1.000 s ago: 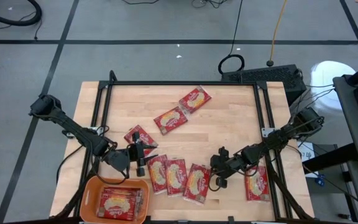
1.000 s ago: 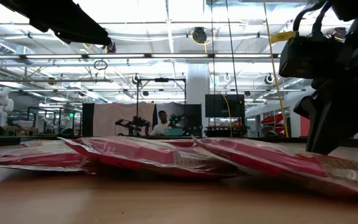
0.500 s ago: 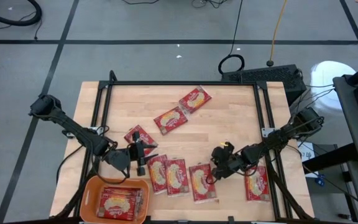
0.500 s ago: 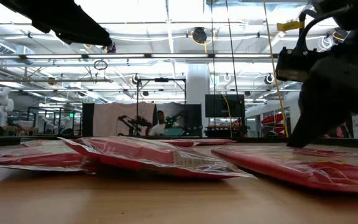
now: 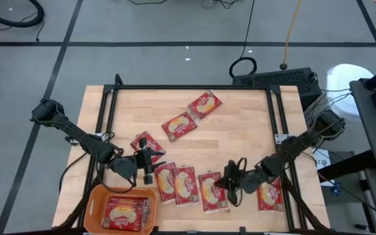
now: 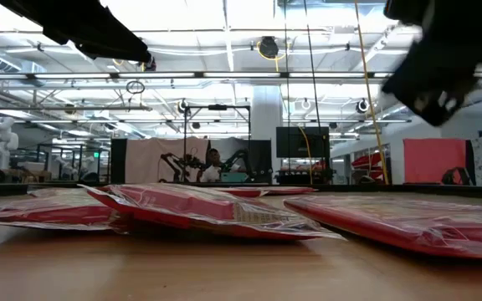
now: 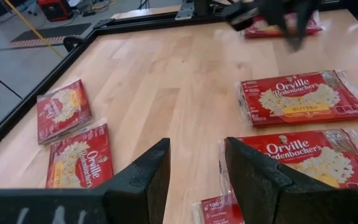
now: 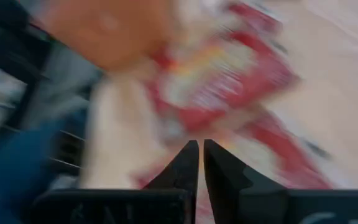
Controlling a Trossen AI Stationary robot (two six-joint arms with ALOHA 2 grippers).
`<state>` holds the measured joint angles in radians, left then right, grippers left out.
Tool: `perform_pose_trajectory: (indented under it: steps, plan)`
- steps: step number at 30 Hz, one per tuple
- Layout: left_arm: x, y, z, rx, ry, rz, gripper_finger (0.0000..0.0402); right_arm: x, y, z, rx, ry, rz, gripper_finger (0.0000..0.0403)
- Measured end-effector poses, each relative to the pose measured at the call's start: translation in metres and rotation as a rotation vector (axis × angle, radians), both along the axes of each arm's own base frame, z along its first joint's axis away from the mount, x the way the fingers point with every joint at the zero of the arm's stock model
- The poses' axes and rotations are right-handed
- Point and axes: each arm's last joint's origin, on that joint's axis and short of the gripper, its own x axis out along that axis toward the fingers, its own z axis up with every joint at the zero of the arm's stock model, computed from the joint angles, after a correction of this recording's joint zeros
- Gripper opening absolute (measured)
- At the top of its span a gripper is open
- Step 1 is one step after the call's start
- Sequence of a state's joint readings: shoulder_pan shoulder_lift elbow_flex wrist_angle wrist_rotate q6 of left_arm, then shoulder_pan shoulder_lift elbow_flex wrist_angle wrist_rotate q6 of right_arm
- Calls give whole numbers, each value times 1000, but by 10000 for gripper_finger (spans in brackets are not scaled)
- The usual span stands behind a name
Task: Sort popcorn bags into baskets
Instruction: Put the popcorn bag into the orange bin
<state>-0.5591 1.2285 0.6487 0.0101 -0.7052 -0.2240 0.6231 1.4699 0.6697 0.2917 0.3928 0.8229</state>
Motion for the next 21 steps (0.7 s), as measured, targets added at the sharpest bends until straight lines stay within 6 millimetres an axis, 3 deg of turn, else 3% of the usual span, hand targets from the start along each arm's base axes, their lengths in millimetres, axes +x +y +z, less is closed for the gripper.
perform_pose_trajectory:
  steps: [3, 13, 17, 21]
  plan:
    - [1, 2, 0, 12, 3, 2, 159, 7, 11, 1, 65, -82, 37, 22]
    - [2, 4, 0, -43, -12, 37, 159, 36, 45, -37, 35, 71, 192, 12]
    - [2, 4, 1, -49, -20, 37, 159, 41, 41, -57, 21, 137, 175, 7]
    - [3, 4, 2, -47, -28, 35, 159, 48, 31, -64, -9, 144, 108, 6]
